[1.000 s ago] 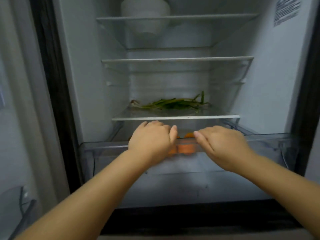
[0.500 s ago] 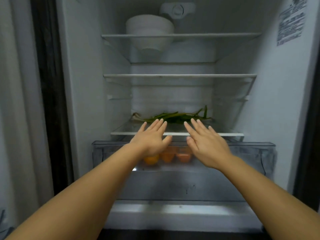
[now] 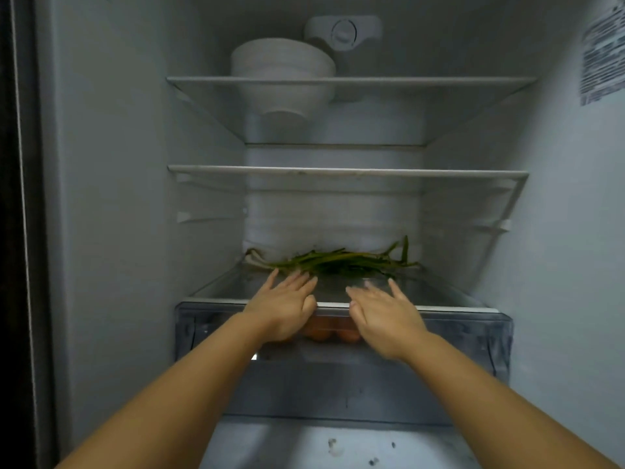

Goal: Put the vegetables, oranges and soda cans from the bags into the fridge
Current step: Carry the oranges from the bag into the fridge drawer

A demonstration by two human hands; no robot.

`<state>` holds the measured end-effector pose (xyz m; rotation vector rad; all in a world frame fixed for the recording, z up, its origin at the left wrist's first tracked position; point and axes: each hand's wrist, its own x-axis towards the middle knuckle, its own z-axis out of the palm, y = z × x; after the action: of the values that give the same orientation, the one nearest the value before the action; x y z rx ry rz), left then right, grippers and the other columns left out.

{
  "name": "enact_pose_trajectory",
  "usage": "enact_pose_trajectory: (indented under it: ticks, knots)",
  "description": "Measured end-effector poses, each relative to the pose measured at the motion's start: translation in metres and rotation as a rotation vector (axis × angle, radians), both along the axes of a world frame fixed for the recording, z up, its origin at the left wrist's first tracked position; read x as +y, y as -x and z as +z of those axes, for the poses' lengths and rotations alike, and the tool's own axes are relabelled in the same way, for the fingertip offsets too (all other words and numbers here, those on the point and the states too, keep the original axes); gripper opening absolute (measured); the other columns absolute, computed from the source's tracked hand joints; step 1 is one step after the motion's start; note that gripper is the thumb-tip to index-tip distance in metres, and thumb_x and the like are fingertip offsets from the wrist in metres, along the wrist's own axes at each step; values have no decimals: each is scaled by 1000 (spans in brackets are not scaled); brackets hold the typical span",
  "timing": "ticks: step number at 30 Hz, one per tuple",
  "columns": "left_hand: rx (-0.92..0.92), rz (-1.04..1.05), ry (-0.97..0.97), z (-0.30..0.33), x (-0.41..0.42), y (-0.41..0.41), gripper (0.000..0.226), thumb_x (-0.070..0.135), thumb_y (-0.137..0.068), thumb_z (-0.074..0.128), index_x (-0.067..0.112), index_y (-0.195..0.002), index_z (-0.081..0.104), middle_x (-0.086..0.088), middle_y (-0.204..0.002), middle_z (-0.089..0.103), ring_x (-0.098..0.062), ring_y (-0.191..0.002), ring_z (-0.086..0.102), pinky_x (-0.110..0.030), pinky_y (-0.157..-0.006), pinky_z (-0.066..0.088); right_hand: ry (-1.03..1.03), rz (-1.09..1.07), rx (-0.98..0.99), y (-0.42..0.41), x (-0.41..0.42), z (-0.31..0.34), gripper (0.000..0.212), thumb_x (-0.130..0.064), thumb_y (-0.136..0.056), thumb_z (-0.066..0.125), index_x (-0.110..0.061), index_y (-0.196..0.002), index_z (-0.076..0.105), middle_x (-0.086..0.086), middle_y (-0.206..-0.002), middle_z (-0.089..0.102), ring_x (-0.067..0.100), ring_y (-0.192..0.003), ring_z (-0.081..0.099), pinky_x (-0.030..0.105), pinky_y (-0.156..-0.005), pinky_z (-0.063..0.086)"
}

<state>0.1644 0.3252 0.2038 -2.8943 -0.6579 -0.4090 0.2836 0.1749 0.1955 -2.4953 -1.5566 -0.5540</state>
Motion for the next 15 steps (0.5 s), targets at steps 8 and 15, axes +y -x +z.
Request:
enact_pose_trajectory:
  ticks: [8,15]
  knots:
    - [-112,30,-8,-3,-16,12,52,40,-102,17,21,-150,21,0,-159,17,-15,-147,9,-37,-119,3,-70,-41,-49,5,-3,-5,49,-34,-102,17,-22,-149,25,-4,-157,23,12,-145,15,41,-118,3]
    - [-210,-97,-103,-39,-108,106,29,29,-98,35,13,-100,58,-10,-109,63,-29,-100,57,-33,-73,34,-347,114,-83,97,-63,-49,32,-28,-94,39,-18,-113,63,3,-108,67,31,-92,65,37,-72,50]
